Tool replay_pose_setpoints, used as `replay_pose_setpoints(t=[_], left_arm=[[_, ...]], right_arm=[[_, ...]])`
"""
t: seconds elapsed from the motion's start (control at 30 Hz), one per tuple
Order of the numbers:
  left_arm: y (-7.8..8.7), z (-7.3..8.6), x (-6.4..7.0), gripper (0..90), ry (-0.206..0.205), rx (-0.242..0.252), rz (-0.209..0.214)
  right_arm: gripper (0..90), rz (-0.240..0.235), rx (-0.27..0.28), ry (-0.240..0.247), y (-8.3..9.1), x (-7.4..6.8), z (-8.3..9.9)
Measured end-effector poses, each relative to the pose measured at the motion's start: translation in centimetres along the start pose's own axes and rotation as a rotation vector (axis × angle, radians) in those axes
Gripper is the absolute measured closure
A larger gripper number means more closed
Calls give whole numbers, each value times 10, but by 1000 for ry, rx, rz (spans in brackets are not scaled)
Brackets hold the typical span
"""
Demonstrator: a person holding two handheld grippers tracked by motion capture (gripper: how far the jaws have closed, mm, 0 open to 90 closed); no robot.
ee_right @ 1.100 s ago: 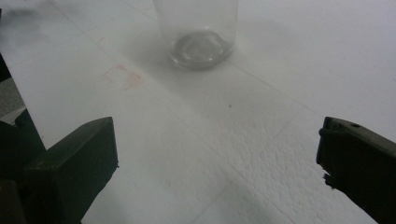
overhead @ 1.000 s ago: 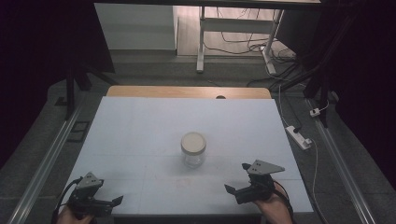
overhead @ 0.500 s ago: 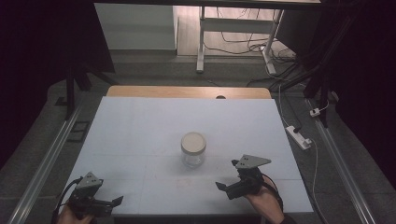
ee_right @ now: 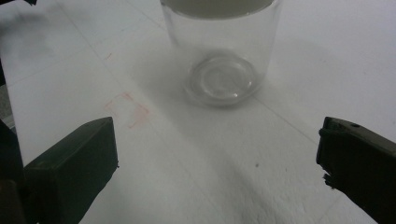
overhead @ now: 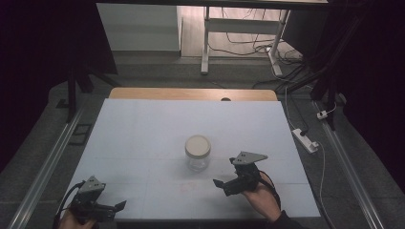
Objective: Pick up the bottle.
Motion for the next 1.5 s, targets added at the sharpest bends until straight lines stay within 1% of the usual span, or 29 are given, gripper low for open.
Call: replay_pose_setpoints(t=[0.07, 0.1, 0.2, 0.23, 0.33, 0.5, 0.57, 0.67, 0.8, 1.0, 1.1, 1.13, 1.2, 1.33, 1.5], left_arm=[[0, 0, 0, 0, 3, 1, 3], [0, 0, -1, 0, 4, 1, 4], [0, 0, -1, 0, 4, 2, 5], [0, 0, 0, 0, 2, 2, 4], [0, 0, 0, 0, -4, -1, 0], [0, 0, 0, 0, -2, -1, 1], [0, 0, 0, 0, -3, -3, 3], [0, 0, 0, 0, -2, -4, 5], [0, 0, 0, 0, -2, -5, 6], [0, 0, -1, 0, 0, -4, 6], [0, 0, -1, 0, 0, -4, 9], [0, 0, -1, 0, 0, -4, 9], [0, 0, -1, 0, 0, -4, 11], [0, 0, -1, 0, 0, -2, 14], [0, 0, -1, 0, -1, -2, 16]], right_arm=[[0, -5, 6, -2, -4, 1, -3], [0, -10, 1, -13, -6, 1, -4], [0, -51, -18, -54, -11, 2, -8], [0, -49, -18, -50, -13, 3, -9], [0, -17, -31, -27, -19, 3, -10], [0, -4, -33, -24, -27, 5, -13], [0, 10, -43, -11, -34, 6, -15], [0, 11, -58, -9, -40, 7, -17], [0, 10, -58, -2, -46, 8, -20], [0, -4, -60, 11, -60, 9, -28], [0, -5, -53, 13, -67, 9, -33], [0, -5, -53, 13, -67, 9, -33], [0, -9, -48, 22, -74, 9, -36], [0, -13, -40, 41, -82, 7, -40], [0, -3, -31, 54, -90, 7, -43]])
Point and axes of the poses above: each handheld gripper's, and its own axes: y roughly backward along the jaws, z roughly out of its underside, x roughly to its right, the point moved 1 cm from there along -y, roughly forward along the jaws, and after that the axes turned 2 degrees about y, right-handed, at the moved point
